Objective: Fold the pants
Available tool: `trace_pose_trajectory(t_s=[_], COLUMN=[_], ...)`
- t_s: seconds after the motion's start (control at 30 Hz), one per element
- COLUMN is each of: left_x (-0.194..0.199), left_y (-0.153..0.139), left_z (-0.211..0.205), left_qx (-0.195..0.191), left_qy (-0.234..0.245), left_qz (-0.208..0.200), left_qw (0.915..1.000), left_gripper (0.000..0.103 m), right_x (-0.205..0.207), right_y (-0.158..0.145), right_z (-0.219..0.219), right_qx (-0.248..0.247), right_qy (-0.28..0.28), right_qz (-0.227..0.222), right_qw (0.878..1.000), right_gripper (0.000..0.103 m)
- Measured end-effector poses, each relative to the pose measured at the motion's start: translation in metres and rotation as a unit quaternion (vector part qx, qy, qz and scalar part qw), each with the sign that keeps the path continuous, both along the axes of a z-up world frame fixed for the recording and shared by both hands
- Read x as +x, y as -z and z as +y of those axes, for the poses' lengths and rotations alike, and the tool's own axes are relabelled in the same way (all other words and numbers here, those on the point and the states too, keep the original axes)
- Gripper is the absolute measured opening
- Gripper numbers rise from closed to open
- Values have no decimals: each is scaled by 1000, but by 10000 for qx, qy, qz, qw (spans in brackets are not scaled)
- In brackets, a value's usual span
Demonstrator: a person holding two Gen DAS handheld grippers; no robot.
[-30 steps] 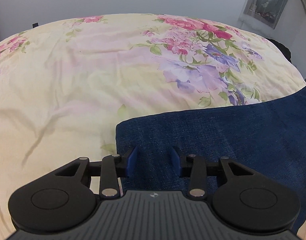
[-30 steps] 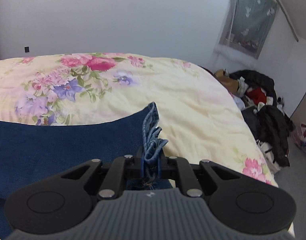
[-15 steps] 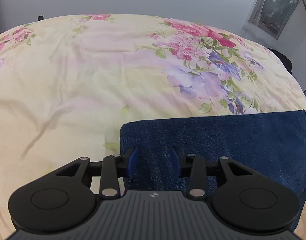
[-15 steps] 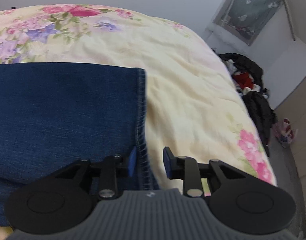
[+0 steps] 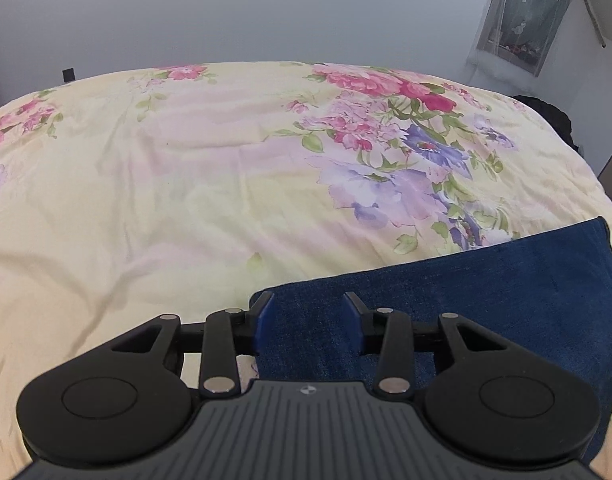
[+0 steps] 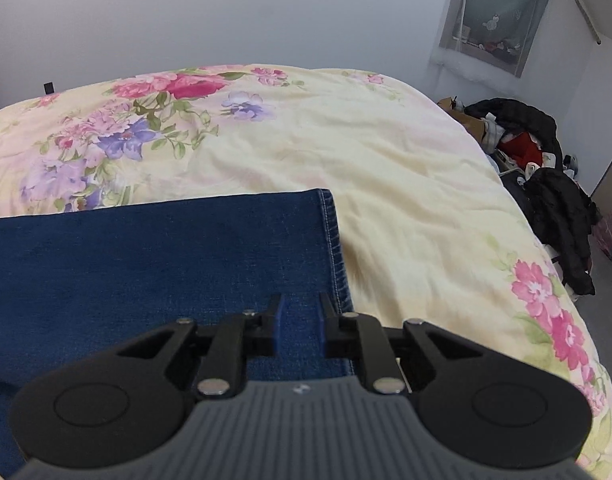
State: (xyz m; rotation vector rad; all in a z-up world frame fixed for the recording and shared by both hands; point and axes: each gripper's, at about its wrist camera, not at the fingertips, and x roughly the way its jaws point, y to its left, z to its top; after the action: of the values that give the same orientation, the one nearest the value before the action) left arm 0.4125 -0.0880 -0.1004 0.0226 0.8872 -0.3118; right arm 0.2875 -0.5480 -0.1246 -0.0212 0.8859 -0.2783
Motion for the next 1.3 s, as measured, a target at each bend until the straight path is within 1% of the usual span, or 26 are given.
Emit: trace_pose_trajectory(t_s=[0.03, 0.07, 0.1, 0.2, 0.3, 0.37, 0.43, 0.47, 0.57, 0.63, 0.67, 0.73, 0.8, 0.93, 1.07, 1.13, 1.2, 1.27, 1.3], left_x=[5, 10, 15, 30, 38, 39, 33, 28, 2, -21, -32, -50, -67, -96, -104, -103, -100, -103, -105], left_y=[6, 13, 21, 45, 56, 50, 36, 28, 6, -1, -3, -3, 2, 22, 44, 43, 38, 26, 19], left_z=[-2, -3, -4, -5, -10, -13, -13, -11, -4, -4, -3, -2, -3, -5, -2, -4, -6, -8, -8], left_qx=[20, 30, 67, 128, 217, 370, 576, 650, 676, 689, 611, 449, 410, 750, 800, 868, 941, 967, 929], left_qy=[28, 47, 28, -33, 29, 78, 188, 261, 609, 827, 863, 902, 974, 1172, 1074, 1050, 1002, 1049, 1077], left_qz=[45, 124, 186, 315, 298, 299, 205, 186, 203, 256, 300, 450, 594, 754, 1042, 1103, 1212, 1163, 1117], left_qw=[10000, 9999, 9998, 9994, 9993, 9988, 9980, 9974, 9956, 9939, 9939, 9939, 9926, 9874, 9855, 9845, 9831, 9829, 9835], left_gripper=[44, 38, 36, 30, 27, 25, 25, 25, 25, 25, 25, 24, 24, 22, 22, 22, 22, 22, 22], right_x=[5, 11, 16, 23, 26, 28, 26, 22, 4, -5, -9, -16, -22, -26, -26, -25, -24, -27, -32], right_y=[7, 17, 26, 47, 60, 59, 49, 40, 16, 10, 9, 11, 13, 21, 36, 39, 36, 27, 20], right_z=[-3, -7, -12, -21, -25, -23, -21, -20, -13, -4, 2, 13, 20, 13, 18, 22, 23, 20, 17], right_qx=[24, 81, 95, 171, 266, 193, 95, 124, 383, 534, 589, 639, 524, 734, 684, 520, 496, 627, 764], right_qy=[54, 95, 148, 181, 198, 161, 95, 105, -113, -311, -373, -469, -486, -336, -283, -361, -340, -222, -126], right_qz=[65, 148, 238, 378, 455, 514, 539, 494, 292, 292, 305, 333, 282, 248, 351, 401, 428, 381, 327], right_qw=[10000, 9998, 9996, 9990, 9984, 9984, 9985, 9986, 9988, 9977, 9971, 9963, 9970, 9964, 9966, 9972, 9973, 9971, 9965], right_gripper=[8, 2, 0, 0, 0, 0, 0, 0, 0, 0, 0, 0, 0, 0, 0, 0, 0, 0, 2])
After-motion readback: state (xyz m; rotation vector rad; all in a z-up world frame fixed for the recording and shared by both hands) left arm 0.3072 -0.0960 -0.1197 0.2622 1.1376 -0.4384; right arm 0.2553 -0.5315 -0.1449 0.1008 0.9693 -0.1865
